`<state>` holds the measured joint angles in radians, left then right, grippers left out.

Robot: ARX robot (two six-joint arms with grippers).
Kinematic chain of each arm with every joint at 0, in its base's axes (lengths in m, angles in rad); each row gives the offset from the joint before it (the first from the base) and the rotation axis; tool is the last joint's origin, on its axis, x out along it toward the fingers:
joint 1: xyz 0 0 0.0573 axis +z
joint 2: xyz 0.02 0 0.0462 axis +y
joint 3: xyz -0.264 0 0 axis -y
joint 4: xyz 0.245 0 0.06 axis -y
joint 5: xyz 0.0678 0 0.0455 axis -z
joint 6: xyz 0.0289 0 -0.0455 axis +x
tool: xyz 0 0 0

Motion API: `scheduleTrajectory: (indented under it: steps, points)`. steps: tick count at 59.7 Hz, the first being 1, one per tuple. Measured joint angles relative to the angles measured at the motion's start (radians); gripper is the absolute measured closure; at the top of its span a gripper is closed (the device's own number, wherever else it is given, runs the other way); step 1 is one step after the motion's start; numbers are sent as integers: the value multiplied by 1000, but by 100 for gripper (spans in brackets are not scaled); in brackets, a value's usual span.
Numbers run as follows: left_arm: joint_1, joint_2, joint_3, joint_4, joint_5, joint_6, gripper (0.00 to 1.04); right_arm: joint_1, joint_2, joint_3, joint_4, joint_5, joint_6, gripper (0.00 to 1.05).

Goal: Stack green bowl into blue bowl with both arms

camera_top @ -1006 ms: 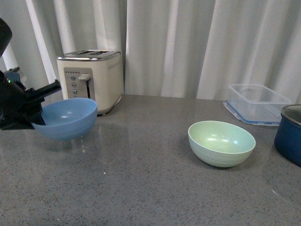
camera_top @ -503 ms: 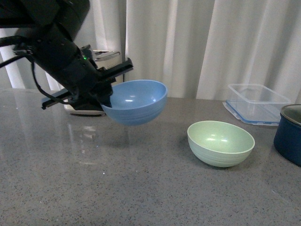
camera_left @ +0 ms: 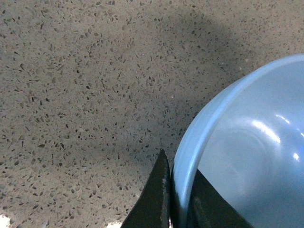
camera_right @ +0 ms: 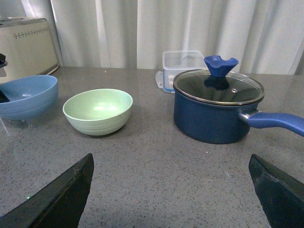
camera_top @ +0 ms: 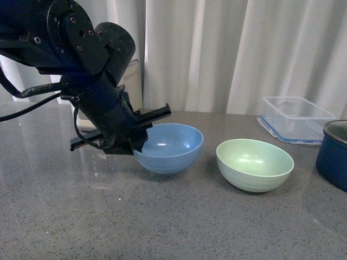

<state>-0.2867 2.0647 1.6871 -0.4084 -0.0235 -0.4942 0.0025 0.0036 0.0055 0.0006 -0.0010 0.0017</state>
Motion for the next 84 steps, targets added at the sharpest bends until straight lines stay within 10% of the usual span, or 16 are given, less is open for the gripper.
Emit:
scheduleTrajectory:
  steps: [17, 49, 60, 84]
  points:
    - [-12, 34, 14, -3, -5, -1, 101, 0, 0, 0, 0, 0, 0, 10]
    - [26, -357, -228, 234, -3, 188, 5, 0, 0, 0, 0, 0, 0, 10]
    - [41, -634, -541, 679, -197, 396, 23, 0, 0, 0, 0, -1, 0, 10]
    - [157, -933, -1206, 1061, -106, 483, 100, 0, 0, 0, 0, 0, 0, 10]
